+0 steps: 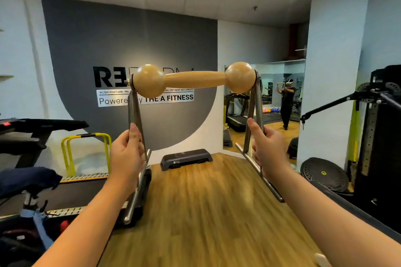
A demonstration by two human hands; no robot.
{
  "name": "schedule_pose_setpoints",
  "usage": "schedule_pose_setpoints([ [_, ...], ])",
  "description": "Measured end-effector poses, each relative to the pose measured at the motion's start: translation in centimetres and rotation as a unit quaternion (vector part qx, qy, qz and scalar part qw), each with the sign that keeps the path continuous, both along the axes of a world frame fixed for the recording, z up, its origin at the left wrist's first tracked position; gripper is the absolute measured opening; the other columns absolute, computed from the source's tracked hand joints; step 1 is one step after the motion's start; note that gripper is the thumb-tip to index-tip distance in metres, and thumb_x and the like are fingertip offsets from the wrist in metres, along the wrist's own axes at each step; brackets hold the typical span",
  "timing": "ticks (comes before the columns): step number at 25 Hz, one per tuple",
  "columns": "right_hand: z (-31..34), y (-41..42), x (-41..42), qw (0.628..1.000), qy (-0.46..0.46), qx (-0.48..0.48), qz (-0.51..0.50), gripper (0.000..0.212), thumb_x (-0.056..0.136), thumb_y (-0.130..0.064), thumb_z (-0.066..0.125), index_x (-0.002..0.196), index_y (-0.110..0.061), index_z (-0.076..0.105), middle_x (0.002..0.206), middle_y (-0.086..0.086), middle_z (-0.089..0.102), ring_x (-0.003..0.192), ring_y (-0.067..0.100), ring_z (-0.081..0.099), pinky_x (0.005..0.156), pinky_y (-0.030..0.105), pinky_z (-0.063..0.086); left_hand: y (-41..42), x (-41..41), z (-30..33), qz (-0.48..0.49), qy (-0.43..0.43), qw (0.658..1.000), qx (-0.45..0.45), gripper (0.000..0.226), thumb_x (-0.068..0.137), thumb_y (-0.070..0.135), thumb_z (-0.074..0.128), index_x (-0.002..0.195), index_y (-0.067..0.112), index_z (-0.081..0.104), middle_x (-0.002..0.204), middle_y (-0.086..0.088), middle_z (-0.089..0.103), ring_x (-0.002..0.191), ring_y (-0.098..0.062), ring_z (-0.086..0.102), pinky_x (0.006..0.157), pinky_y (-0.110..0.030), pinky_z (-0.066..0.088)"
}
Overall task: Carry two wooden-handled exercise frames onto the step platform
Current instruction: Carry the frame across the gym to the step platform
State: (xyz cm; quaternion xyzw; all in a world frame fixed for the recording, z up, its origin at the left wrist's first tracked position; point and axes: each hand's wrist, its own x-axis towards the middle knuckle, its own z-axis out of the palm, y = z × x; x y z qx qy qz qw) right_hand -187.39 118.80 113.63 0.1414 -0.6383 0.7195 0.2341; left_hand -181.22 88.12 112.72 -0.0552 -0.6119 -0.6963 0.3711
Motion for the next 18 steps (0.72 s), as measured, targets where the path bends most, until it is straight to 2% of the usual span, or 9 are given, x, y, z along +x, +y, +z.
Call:
schedule_pose_setpoints([
  [5,0.7,0.7,-14.8,1.000,0.003,0.000,0.017,0.043,0.098,-0.046,0.064,0.085,-0.004,0.061,0.055,-0.002,0.043,0.043,0.010,0.037,0.041,0.023,0.033,1.0,-14.1,0.9,0.020,0.001,1.000,-0.009,0.047,0.100,0.057,0.051,0.075,0.017,0.048,0.053,0.004,0.035,0.038,-0.010,0.030,0.034,-0.021,0.027],
  [10,-0.6,0.3,-29.0,0.999,0.026,-0.001,0.026,0.043,0.097,-0.044,0.065,0.072,-0.010,0.058,0.051,-0.001,0.042,0.044,0.014,0.036,0.042,0.026,0.031,0.0,-28.0,-0.3,0.007,0.006,1.000,-0.016,0.047,0.098,0.059,0.052,0.063,0.028,0.053,0.053,0.006,0.035,0.038,-0.009,0.030,0.035,-0.019,0.026],
  [13,-0.6,-1.1,-37.9,0.999,0.034,0.005,0.016,0.041,0.098,-0.041,0.066,0.070,-0.012,0.058,0.050,-0.001,0.043,0.043,0.016,0.036,0.043,0.028,0.029,-1.6,-37.3,-1.0,-0.004,0.014,0.999,-0.029,0.049,0.101,0.059,0.051,0.063,0.029,0.053,0.053,0.005,0.037,0.039,-0.010,0.031,0.036,-0.019,0.028],
  [18,0.5,-4.5,-51.4,1.000,0.021,-0.004,0.001,0.032,0.101,-0.033,0.063,0.078,-0.011,0.066,0.045,-0.008,0.051,0.037,0.006,0.045,0.036,0.017,0.035,-5.1,-51.7,0.1,-0.020,0.008,0.999,-0.036,0.050,0.095,0.068,0.056,0.065,0.027,0.053,0.053,0.005,0.037,0.039,-0.011,0.031,0.035,-0.020,0.028],
])
